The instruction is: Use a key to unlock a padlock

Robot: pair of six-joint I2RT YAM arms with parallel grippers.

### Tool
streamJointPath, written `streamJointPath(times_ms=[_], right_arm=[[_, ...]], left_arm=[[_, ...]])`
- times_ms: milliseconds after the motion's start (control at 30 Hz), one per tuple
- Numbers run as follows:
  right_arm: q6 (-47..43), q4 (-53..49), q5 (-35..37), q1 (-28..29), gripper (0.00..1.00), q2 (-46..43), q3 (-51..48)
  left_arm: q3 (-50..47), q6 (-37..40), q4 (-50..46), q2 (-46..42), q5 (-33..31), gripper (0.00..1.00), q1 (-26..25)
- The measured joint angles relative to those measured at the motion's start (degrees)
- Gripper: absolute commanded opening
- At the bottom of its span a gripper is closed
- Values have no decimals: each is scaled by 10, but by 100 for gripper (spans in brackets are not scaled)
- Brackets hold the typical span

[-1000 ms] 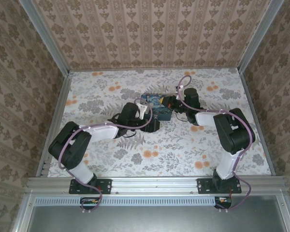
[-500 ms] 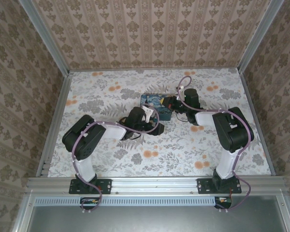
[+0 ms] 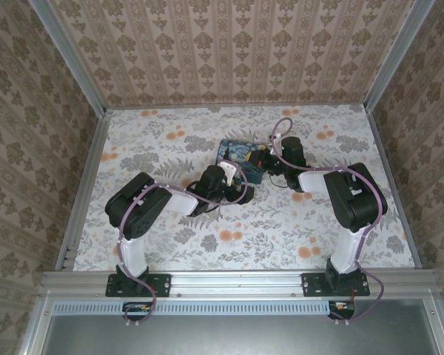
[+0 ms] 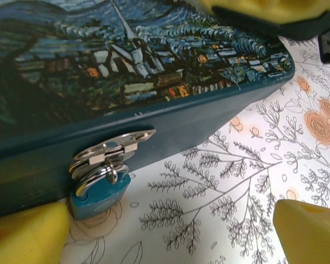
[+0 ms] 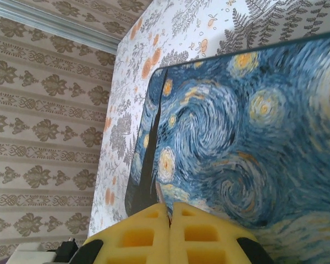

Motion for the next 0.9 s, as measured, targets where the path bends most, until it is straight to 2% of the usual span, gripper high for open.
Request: streamJointPath(times_ms=[233,600,900], right_arm=[[0,1,1,0,0,2,0],[0,8,1,-3,0,6,0],[2,21,1,-3,0,11,0]], left_arm=[[13,-11,37,24,13,95,3],[13,-115,111,42,92,95,28],[13,-133,127,48,100,94,30]])
